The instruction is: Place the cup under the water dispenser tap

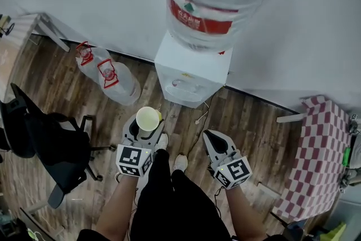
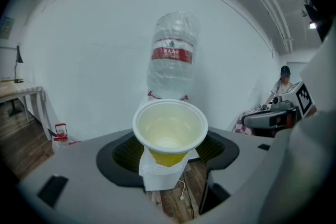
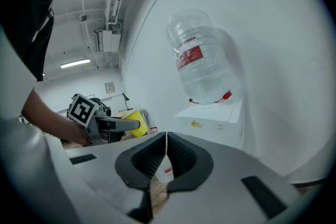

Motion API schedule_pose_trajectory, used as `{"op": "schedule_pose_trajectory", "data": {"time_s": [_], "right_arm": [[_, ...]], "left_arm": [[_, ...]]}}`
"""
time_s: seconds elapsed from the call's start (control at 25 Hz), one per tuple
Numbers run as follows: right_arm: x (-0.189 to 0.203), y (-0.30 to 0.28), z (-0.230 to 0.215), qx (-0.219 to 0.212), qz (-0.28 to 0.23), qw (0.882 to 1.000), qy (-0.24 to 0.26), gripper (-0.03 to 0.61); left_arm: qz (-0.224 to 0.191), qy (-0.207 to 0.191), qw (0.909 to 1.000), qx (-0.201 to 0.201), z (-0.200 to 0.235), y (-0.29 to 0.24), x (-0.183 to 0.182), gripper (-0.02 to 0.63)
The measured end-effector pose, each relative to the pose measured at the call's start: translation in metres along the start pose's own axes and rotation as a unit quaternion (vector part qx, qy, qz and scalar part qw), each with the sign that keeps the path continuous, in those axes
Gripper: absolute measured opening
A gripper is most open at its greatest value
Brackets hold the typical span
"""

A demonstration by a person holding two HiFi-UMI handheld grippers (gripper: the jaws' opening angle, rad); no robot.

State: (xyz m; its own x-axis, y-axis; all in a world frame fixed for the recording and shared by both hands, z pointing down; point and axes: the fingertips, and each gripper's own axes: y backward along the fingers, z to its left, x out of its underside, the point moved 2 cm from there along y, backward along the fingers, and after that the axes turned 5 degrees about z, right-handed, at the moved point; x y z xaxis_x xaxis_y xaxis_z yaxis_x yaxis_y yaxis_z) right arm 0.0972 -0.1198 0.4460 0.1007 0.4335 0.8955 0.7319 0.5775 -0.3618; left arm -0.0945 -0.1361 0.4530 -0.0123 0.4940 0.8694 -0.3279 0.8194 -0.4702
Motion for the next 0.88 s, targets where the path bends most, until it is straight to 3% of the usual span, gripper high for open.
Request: {"op": "schedule_pose_trajectory", "data": {"time_s": [0.4, 0.88], "right_arm": [[0.042, -0.057, -0.045, 0.029, 0.020, 0.999, -0.003, 0.023], [0.120, -0.095, -0.083, 0.052, 0.038, 0.998, -0.019, 0.023]], "left_arm": [[0.031, -0.004, 0.9994, 0.012, 0.022, -0.099, 0.060, 0.308], [0.060, -0.054, 0.9964, 0.025, 0.038, -0.199, 0.145, 0.308]]}}
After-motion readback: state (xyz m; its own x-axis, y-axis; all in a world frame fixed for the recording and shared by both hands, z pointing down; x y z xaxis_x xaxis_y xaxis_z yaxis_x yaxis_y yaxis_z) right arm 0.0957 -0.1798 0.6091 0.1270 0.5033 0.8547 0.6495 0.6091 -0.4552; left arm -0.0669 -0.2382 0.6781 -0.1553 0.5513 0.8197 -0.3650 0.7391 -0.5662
